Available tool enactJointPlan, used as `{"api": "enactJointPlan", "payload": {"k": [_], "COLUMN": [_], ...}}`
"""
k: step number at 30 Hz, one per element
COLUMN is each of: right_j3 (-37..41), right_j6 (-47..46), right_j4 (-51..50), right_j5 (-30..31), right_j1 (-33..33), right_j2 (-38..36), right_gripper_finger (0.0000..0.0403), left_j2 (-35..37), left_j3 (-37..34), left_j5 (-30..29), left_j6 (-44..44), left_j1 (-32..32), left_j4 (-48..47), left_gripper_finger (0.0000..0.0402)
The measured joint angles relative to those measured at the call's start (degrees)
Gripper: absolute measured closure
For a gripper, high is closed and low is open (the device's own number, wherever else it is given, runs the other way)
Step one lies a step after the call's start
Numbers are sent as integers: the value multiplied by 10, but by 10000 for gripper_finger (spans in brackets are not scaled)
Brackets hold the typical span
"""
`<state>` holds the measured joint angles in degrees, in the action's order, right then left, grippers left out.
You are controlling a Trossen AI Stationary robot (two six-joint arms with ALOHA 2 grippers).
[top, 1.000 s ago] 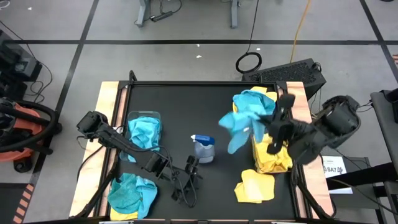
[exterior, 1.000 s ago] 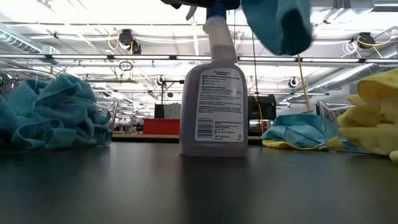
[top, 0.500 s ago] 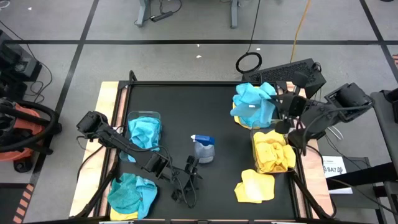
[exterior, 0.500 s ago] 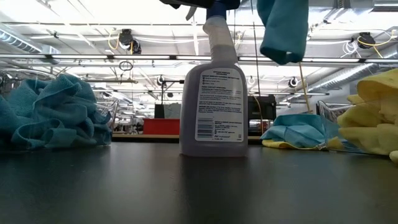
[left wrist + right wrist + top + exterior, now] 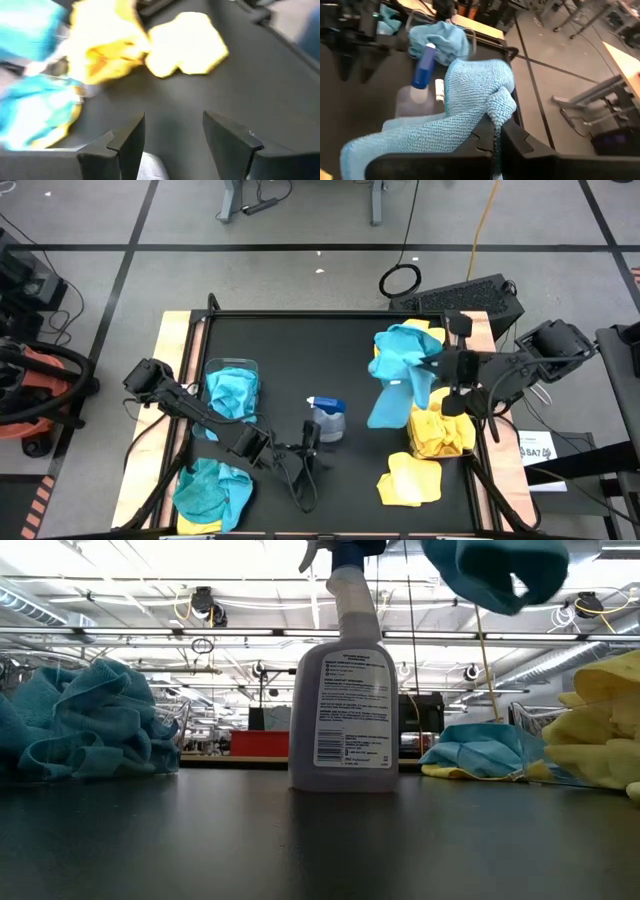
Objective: Sort microfiber towel by color & place in baskets
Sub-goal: Put the blue microfiber cloth into the left transparent bin
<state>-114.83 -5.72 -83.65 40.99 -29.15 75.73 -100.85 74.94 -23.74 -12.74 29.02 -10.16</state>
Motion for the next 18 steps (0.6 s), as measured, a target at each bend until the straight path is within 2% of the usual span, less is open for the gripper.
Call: {"api": "enactJointPlan", "payload": {"k": [5,13,18], "right_j3": [0,0,0], "right_j6": [27,50,50], "right_j4": [38,86,95], "right_j5": [-12,-47,-49], "right_j1": [-2,-21,-35], "right_j2": [11,27,41], "right_gripper_finger": [402,403,403], "left_j2": [4,8,8], "left_j3": [0,0,0], "left_j5": [-87,-218,-237], "left_j6": [-51,-176,-247], "left_j1": [0,-1,-11], "left_j4": [64,244,353], "left_gripper_finger": [197,197,188]}}
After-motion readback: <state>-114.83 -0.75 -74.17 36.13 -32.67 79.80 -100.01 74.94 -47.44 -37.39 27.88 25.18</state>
